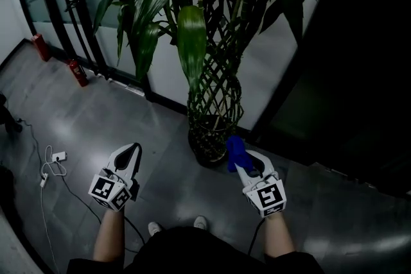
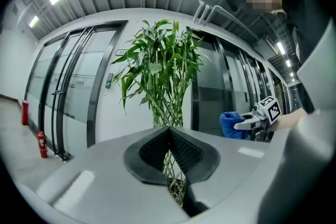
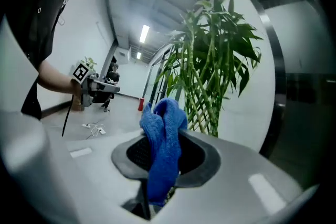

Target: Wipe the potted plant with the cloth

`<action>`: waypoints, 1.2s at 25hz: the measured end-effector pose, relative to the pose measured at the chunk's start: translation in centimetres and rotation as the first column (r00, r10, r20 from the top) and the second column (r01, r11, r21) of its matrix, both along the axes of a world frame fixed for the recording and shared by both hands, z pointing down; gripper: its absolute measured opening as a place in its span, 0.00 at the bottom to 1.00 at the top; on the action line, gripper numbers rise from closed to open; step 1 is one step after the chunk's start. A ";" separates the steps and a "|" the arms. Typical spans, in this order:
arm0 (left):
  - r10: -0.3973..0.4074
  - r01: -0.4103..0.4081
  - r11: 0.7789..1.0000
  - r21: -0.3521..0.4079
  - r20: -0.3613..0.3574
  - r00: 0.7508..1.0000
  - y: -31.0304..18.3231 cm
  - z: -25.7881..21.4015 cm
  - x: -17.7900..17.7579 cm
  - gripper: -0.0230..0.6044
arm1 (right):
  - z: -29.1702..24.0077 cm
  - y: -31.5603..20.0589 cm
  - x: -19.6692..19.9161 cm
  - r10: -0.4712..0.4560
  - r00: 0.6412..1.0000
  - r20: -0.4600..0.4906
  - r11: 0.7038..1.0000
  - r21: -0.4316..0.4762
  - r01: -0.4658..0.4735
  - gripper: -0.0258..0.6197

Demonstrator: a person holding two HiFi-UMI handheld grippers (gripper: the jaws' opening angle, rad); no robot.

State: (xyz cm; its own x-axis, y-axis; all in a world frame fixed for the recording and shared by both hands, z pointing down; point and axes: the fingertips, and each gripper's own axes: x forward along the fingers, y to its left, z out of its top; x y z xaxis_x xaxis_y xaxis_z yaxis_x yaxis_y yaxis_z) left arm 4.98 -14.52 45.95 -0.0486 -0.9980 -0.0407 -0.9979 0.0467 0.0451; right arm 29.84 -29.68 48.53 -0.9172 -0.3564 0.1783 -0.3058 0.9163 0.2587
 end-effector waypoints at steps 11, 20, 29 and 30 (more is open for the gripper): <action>-0.050 0.052 0.998 0.048 -0.046 0.998 7.7 -1.0 -5.1 0.05 | -1.0 5.5 -1.1 0.183 0.979 0.090 0.982 -0.062 -0.178 0.18; -0.079 0.084 0.996 0.035 -0.121 0.990 19.7 2.8 -12.1 0.05 | 0.3 18.1 -0.5 0.324 0.939 0.111 0.941 -0.143 -0.308 0.18; -0.008 0.017 0.997 0.076 -0.127 0.992 17.7 0.7 -2.5 0.05 | -1.5 18.0 5.2 0.390 0.881 0.269 0.915 -0.219 -0.338 0.18; 0.012 -0.002 0.997 0.074 -0.135 0.991 17.4 0.7 -1.4 0.05 | -1.3 18.1 5.5 0.391 0.881 0.265 0.914 -0.220 -0.340 0.18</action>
